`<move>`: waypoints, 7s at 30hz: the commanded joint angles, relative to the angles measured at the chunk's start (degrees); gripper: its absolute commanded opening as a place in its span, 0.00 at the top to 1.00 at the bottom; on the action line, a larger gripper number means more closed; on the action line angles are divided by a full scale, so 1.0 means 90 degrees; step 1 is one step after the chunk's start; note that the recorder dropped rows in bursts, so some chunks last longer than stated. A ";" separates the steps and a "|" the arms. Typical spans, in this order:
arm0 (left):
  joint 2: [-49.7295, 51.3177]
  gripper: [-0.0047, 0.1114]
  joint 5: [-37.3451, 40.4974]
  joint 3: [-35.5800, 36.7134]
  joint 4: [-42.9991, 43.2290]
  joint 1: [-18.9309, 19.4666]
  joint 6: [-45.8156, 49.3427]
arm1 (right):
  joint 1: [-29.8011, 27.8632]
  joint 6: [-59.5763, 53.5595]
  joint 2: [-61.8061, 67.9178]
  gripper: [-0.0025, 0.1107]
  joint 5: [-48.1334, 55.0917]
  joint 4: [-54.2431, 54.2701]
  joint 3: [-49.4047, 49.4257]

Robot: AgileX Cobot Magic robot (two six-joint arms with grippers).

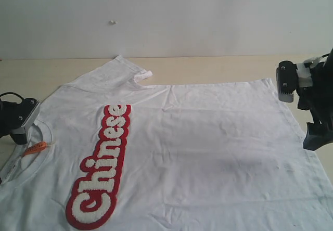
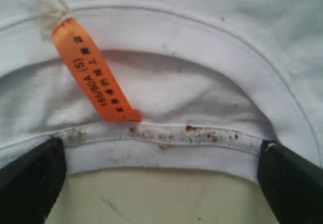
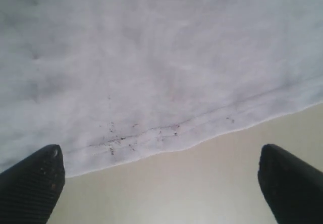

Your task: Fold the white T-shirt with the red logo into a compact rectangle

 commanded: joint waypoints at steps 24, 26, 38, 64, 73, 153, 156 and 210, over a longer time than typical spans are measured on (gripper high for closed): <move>0.0195 0.08 -0.0015 0.0040 -0.0034 0.0004 -0.0032 | -0.0318 -0.1547 0.0929 0.05 -0.0601 0.0320 -0.0332; 0.0195 0.08 -0.0015 0.0040 -0.0034 0.0004 -0.0032 | -0.0318 -0.1791 0.0940 0.05 -0.0456 0.0348 -0.0332; 0.0195 0.08 -0.0015 0.0040 -0.0034 0.0004 -0.0032 | -0.0318 -0.1579 0.1372 0.05 -0.0449 0.0185 -0.0510; 0.0195 0.08 -0.0015 0.0040 -0.0034 0.0004 -0.0032 | -0.0318 -0.1591 0.1383 0.05 -0.0103 0.0285 -0.0718; 0.0195 0.08 -0.0015 0.0040 -0.0034 0.0004 -0.0032 | -0.0318 -0.1575 0.1383 0.05 -0.0182 0.0464 -0.0718; 0.0195 0.08 -0.0015 0.0040 -0.0034 0.0004 -0.0032 | -0.0318 -0.0858 0.1815 0.98 0.0063 0.0383 -0.0529; 0.0195 0.08 -0.0015 0.0040 -0.0034 0.0004 -0.0032 | -0.0318 -0.0846 0.1815 0.98 0.0063 0.0383 -0.0529; 0.0226 0.39 -0.0170 0.0040 -0.0221 0.0004 -0.0050 | -0.0318 -0.0802 0.1815 0.98 0.0086 0.0415 -0.0529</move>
